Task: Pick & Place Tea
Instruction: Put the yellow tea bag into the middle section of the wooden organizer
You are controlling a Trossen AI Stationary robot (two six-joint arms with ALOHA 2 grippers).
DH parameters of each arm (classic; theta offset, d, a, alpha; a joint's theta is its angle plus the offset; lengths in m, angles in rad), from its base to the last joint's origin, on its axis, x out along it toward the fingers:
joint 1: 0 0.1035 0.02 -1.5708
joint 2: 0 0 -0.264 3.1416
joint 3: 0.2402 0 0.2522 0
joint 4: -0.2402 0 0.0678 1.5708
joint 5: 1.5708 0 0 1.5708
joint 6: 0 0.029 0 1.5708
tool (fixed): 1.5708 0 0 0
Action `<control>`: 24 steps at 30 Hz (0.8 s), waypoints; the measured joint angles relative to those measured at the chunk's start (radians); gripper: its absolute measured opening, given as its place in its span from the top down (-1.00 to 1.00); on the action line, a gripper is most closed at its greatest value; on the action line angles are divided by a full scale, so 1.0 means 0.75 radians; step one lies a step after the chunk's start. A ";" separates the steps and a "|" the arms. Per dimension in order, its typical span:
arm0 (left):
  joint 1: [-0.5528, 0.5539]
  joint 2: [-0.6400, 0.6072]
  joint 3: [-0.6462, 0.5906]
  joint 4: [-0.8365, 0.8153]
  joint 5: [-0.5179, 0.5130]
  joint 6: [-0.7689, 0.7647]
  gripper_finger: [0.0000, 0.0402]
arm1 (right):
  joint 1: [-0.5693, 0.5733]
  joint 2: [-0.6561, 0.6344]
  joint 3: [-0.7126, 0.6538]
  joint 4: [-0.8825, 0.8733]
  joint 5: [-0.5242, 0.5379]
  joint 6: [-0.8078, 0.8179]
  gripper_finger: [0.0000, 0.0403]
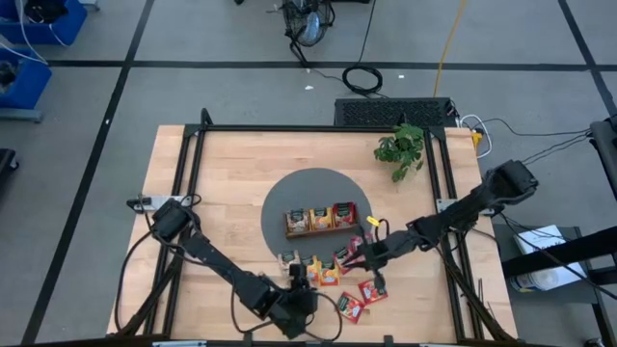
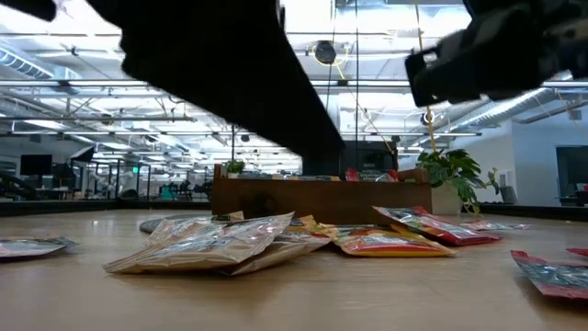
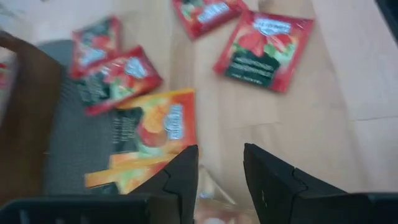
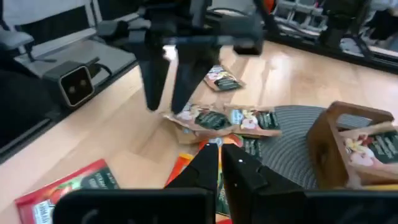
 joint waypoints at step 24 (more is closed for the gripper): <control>0.083 0.008 -0.167 -0.011 0.045 -0.130 0.33 | -0.078 0.454 0.146 0.078 0.009 0.160 1.00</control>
